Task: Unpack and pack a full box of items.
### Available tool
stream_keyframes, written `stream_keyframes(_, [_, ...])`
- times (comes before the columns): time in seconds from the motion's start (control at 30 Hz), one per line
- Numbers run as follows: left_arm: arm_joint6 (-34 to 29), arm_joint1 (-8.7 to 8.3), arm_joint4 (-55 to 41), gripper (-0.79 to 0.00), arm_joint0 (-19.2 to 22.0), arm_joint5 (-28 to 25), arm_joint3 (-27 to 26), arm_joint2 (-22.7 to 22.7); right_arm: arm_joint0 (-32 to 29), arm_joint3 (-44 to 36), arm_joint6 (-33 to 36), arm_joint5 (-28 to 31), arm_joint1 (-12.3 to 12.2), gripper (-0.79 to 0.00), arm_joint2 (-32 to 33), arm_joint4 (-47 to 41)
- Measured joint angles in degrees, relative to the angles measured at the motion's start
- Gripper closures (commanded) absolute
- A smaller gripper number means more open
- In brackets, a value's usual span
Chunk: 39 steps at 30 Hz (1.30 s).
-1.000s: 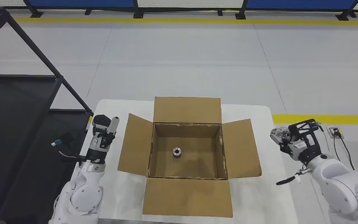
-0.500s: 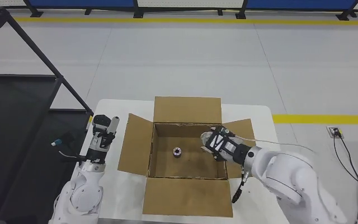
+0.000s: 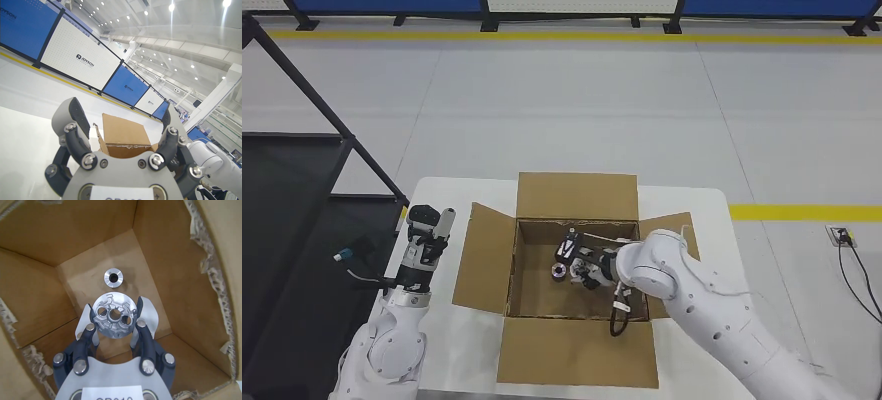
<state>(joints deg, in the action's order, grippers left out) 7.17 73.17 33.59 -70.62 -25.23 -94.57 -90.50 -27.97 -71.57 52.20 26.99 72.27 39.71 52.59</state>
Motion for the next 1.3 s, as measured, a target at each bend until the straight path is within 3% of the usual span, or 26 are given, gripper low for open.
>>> stream_keyframes(0.03, [0.0, 0.00, 0.0, -0.785, 0.0, 0.0, 0.0, 0.0, 0.6, 1.7, -0.2, 0.5, 0.4, -0.209, -0.6, 0.0])
stream_keyframes(0.13, [0.0, 0.00, 0.0, -0.785, 0.0, 0.0, 0.0, 0.0, 1.6, 5.5, -1.2, 0.9, 1.1, -0.191, -1.5, 0.1])
stream_keyframes(0.23, [0.0, 0.00, 0.0, -0.785, 0.0, 0.0, 0.0, 0.0, 2.5, 9.1, -1.5, 2.5, 1.7, -0.314, -2.1, -0.9])
stream_keyframes(0.37, [0.0, 0.00, 0.0, -0.785, 0.0, 0.0, 0.0, 0.0, 3.4, 11.8, -1.5, 3.8, 2.4, -0.388, -2.9, -1.0])
stream_keyframes(0.43, [0.0, 0.00, 0.0, -0.785, 0.0, 0.0, 0.0, 0.0, 3.6, 12.5, -1.4, 4.1, 2.7, -0.622, -3.2, -1.1])
stream_keyframes(0.6, [0.0, 0.00, 0.0, -0.785, 0.0, 0.0, 0.0, 0.0, 4.0, 13.1, -1.7, 4.9, 3.1, -0.785, -3.5, -1.0])
stream_keyframes(0.7, [0.0, 0.00, 0.0, -0.785, 0.0, 0.0, 0.0, 0.0, 3.9, 12.7, -1.8, 5.2, 3.1, -0.776, -3.3, -0.5])
stream_keyframes(0.77, [0.0, 0.00, 0.0, -0.785, 0.0, 0.0, 0.0, 0.0, 3.7, 11.9, -1.7, 5.2, 3.0, -0.720, -3.0, 0.1])
stream_keyframes(0.93, [0.0, 0.00, 0.0, -0.785, 0.0, 0.0, 0.0, 0.0, 2.5, 8.2, -3.7, 7.0, 1.9, -0.757, -0.4, 0.5])
stream_keyframes(1.1, [0.0, 0.00, 0.0, -0.785, 0.0, 0.0, 0.0, 0.0, -2.5, -2.5, -8.2, 8.6, -1.2, -0.785, 7.1, 1.3])
stream_keyframes(1.3, [-3.2, -0.34, -1.5, -0.785, -1.2, -0.6, -0.2, -1.4, -13.6, -20.4, -13.5, 11.1, -5.1, -0.785, 18.8, 2.3])
